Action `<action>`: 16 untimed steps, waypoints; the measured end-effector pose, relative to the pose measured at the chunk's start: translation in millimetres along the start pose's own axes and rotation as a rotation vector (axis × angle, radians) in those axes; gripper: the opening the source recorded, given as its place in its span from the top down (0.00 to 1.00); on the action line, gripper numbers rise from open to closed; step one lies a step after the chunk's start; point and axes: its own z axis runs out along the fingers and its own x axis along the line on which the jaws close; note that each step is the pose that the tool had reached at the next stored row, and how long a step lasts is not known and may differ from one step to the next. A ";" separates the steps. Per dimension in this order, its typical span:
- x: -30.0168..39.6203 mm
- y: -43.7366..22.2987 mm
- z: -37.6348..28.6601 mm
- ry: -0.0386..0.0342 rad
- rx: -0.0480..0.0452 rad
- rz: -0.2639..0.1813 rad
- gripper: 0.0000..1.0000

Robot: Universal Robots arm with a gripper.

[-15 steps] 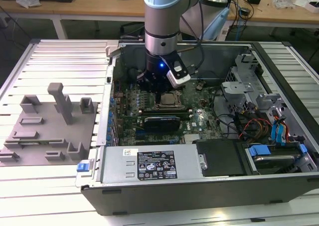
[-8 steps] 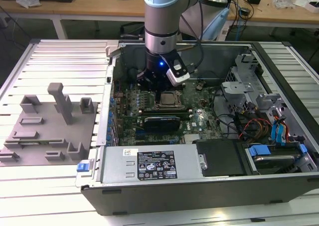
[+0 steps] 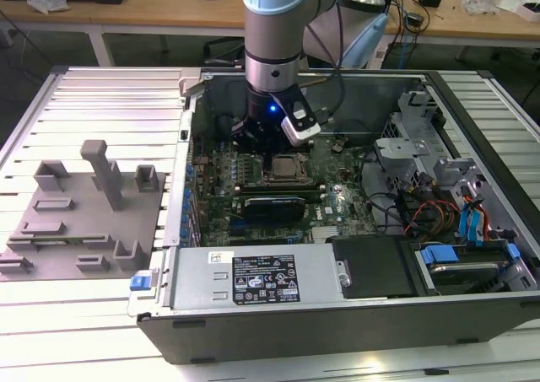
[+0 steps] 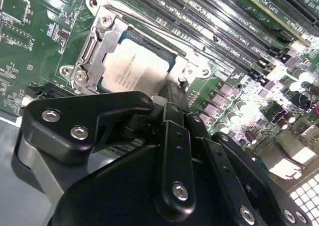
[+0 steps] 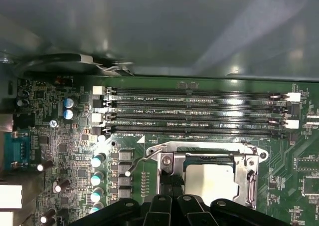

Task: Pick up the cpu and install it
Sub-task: 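Close the cpu cover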

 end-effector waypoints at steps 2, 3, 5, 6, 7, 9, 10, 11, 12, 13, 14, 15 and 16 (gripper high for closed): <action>0.0 0.6 0.7 -0.0011 -0.0013 0.000 0.89; 0.0 0.7 0.9 -0.0016 -0.0019 0.000 0.89; 0.0 1.5 1.8 -0.0059 -0.0070 0.000 0.89; 0.1 2.1 2.3 -0.0107 -0.0141 0.001 0.89; 0.1 2.8 2.1 -0.0134 -0.0155 0.000 0.89; 0.1 2.8 -0.1 -0.0133 -0.0105 0.001 0.89; 0.1 2.9 -0.8 -0.0131 -0.0087 0.000 0.89; 0.1 3.0 -1.6 -0.0131 -0.0065 0.000 0.89; 0.1 3.1 -2.1 -0.0130 -0.0049 0.000 0.89; 0.1 3.3 -2.6 -0.0128 -0.0029 0.000 0.89; 0.1 3.5 -2.9 -0.0127 -0.0012 0.000 0.89; 0.1 3.8 -3.0 -0.0128 0.0000 0.000 0.89; 0.1 4.1 -3.1 -0.0126 0.0003 0.000 0.89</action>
